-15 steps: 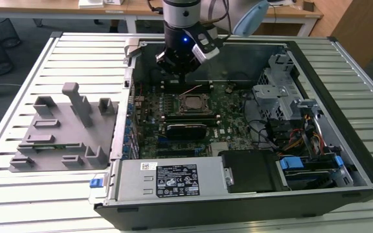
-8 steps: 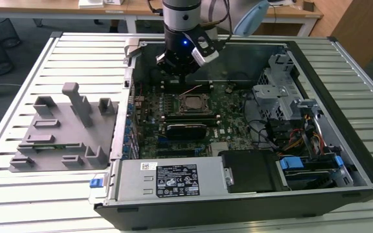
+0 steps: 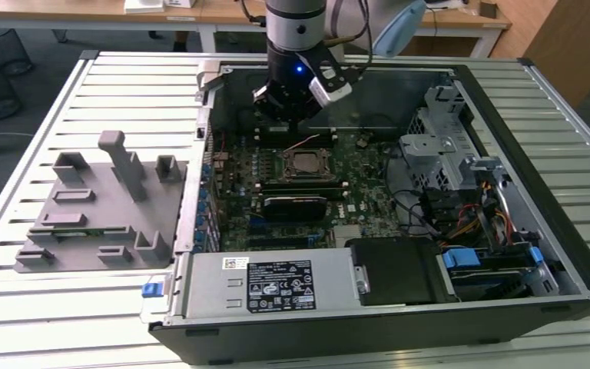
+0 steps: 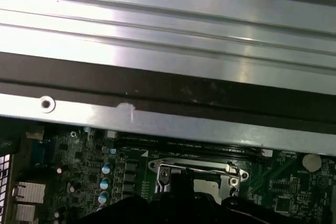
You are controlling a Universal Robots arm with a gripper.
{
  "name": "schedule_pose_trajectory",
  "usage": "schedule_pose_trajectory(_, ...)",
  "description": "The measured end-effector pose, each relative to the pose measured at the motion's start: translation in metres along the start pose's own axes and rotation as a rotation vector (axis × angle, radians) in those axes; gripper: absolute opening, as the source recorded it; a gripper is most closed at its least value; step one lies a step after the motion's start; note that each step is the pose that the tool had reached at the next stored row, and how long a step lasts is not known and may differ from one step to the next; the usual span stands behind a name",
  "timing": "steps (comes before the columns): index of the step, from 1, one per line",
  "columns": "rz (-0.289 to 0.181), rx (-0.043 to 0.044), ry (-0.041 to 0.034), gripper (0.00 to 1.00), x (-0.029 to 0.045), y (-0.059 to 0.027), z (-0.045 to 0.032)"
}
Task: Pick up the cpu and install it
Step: 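Install the first cpu locking lever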
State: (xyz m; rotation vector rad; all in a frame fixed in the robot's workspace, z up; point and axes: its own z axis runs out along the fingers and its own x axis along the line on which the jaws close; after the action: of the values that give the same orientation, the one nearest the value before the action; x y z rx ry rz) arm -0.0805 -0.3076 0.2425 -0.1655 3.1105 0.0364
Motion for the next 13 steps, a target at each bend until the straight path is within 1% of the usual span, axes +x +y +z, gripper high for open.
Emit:
schedule_pose_trajectory(2, 0.004, 0.0033, 0.0109, 0.11, -0.0013, -0.0002, 0.0003)
schedule_pose_trajectory(3, 0.008, 0.0035, 0.0119, 0.11, -0.0020, -0.0002, 0.0008)
schedule_pose_trajectory(7, 0.031, 0.0040, 0.0115, 0.11, -0.0043, -0.0005, 0.0037)
schedule_pose_trajectory(13, 0.033, 0.0039, 0.0115, 0.11, -0.0103, 0.0005, 0.0075)
